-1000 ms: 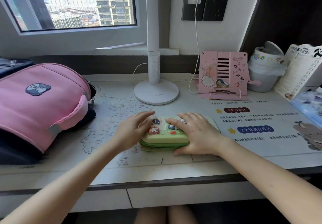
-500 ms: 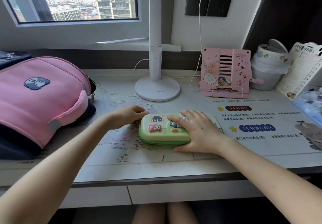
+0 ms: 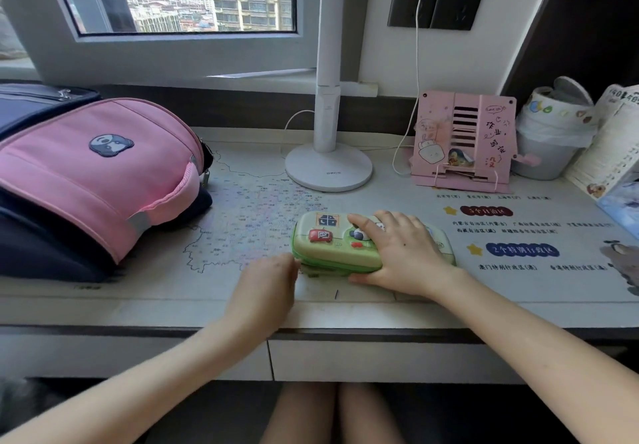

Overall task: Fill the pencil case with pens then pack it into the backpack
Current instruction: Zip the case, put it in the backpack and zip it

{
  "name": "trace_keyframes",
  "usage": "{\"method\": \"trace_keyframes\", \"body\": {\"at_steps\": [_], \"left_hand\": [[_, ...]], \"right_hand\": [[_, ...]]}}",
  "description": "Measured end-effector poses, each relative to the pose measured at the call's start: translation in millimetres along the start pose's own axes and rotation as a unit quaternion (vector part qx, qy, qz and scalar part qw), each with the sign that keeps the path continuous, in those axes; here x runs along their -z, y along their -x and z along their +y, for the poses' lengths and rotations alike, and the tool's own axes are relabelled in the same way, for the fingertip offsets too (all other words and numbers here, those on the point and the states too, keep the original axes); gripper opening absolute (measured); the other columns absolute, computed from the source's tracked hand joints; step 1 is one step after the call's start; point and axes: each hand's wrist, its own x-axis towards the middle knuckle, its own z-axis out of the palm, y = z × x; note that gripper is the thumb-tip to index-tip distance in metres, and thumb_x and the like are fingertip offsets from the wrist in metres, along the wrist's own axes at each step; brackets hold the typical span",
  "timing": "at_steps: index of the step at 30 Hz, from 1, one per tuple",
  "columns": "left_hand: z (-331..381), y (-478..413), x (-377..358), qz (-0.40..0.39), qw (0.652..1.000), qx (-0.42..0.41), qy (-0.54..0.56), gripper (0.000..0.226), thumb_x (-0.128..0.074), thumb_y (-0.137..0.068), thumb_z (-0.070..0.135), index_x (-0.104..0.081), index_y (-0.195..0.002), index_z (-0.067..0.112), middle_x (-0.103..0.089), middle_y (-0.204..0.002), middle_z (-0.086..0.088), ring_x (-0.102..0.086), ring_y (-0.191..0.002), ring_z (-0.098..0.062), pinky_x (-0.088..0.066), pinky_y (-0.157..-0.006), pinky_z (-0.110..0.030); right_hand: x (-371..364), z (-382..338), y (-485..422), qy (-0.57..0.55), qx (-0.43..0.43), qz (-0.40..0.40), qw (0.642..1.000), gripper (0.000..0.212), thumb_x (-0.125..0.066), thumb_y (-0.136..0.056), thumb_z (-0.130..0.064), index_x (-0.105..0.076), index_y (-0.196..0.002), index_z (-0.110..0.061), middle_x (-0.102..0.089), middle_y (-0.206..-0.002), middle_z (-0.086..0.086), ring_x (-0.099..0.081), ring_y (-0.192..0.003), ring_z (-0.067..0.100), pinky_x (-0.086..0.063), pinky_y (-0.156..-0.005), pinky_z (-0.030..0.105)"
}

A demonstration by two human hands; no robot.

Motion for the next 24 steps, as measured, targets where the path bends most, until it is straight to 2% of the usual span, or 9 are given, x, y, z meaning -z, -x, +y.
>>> {"method": "trace_keyframes", "body": {"at_steps": [3,6,10,12,15,16,17,20,24], "left_hand": [[40,7,-15,-0.007,0.997,0.065,0.043,0.033,-0.034,-0.097,0.026,-0.049,-0.071,0.013,-0.065,-0.08,-0.012,-0.057,-0.076,-0.031,-0.034,-0.062,-0.035],[76,5,-28,-0.018,0.99,0.085,0.109,0.031,-0.036,-0.095,0.023,-0.043,-0.066,0.015,-0.066,-0.083,-0.016,-0.057,-0.08,-0.033,-0.026,-0.061,-0.033],[75,-6,-13,-0.084,0.976,0.092,0.178,0.038,-0.041,-0.094,0.025,-0.054,-0.065,0.005,-0.067,-0.078,-0.019,-0.059,-0.077,-0.034,-0.039,-0.064,-0.036],[58,-10,7,-0.075,0.975,0.063,0.201,0.036,-0.043,-0.094,0.026,-0.062,-0.072,0.005,-0.068,-0.073,-0.013,-0.06,-0.071,-0.03,-0.044,-0.066,-0.037],[34,-21,35,0.054,0.989,0.02,0.139,0.03,-0.045,-0.093,0.028,-0.067,-0.079,0.014,-0.068,-0.076,-0.003,-0.059,-0.069,-0.021,-0.046,-0.063,-0.035],[31,-29,40,0.085,0.989,0.008,0.117,0.029,-0.045,-0.093,0.028,-0.068,-0.082,0.014,-0.068,-0.081,-0.003,-0.059,-0.073,-0.021,-0.048,-0.065,-0.037],[31,-38,42,0.096,0.99,-0.004,0.102,0.029,-0.044,-0.093,0.029,-0.068,-0.087,0.014,-0.068,-0.088,-0.004,-0.059,-0.078,-0.022,-0.048,-0.068,-0.037],[35,-63,33,0.042,0.995,-0.045,0.076,0.033,-0.039,-0.096,0.032,-0.066,-0.106,0.016,-0.062,-0.115,-0.005,-0.053,-0.104,-0.024,-0.041,-0.086,-0.034],[40,-78,8,-0.13,0.986,-0.1,0.027,0.042,-0.025,-0.096,0.045,-0.048,-0.129,0.031,-0.041,-0.142,-0.003,-0.031,-0.132,-0.02,-0.025,-0.106,-0.039]], "right_hand": [[-3,-12,3,0.03,-0.026,0.022,0.999,0.093,-0.05,-0.063,-0.078,-0.019,-0.141,-0.037,-0.039,-0.135,0.01,-0.038,-0.119,0.03,-0.026,-0.104,0.046],[-2,-21,4,0.029,-0.036,0.04,0.998,0.082,-0.055,-0.071,-0.057,-0.023,-0.141,-0.031,-0.04,-0.133,0.012,-0.038,-0.118,0.031,-0.025,-0.104,0.045],[5,-26,14,-0.051,-0.007,0.058,0.997,0.074,-0.061,-0.074,-0.037,-0.03,-0.14,-0.029,-0.033,-0.145,0.011,-0.027,-0.135,0.027,-0.013,-0.115,0.045],[8,-29,29,-0.1,0.005,0.116,0.988,0.068,-0.068,-0.069,-0.025,-0.044,-0.133,-0.024,-0.041,-0.14,0.012,-0.034,-0.132,0.029,-0.018,-0.114,0.047],[2,-43,51,-0.14,-0.027,0.304,0.942,0.027,-0.061,-0.066,-0.011,-0.065,-0.093,-0.012,-0.063,-0.096,0.007,-0.056,-0.092,0.028,-0.046,-0.083,0.041],[2,-51,54,-0.14,-0.053,0.329,0.932,0.011,-0.061,-0.071,-0.017,-0.065,-0.08,-0.011,-0.063,-0.081,0.004,-0.056,-0.078,0.025,-0.048,-0.07,0.036],[2,-59,54,-0.133,-0.09,0.324,0.932,0.017,-0.065,-0.074,-0.027,-0.064,-0.068,-0.011,-0.062,-0.068,0.002,-0.056,-0.066,0.022,-0.047,-0.059,0.031],[2,-77,44,-0.084,-0.16,0.249,0.951,0.043,-0.082,-0.059,-0.046,-0.059,-0.05,-0.011,-0.06,-0.049,0.003,-0.056,-0.043,0.021,-0.04,-0.042,0.023],[-1,-84,41,-0.05,-0.2,0.212,0.955,0.035,-0.091,-0.046,-0.025,-0.058,-0.048,-0.015,-0.058,-0.047,0.0,-0.057,-0.039,0.02,-0.037,-0.039,0.019]]}}
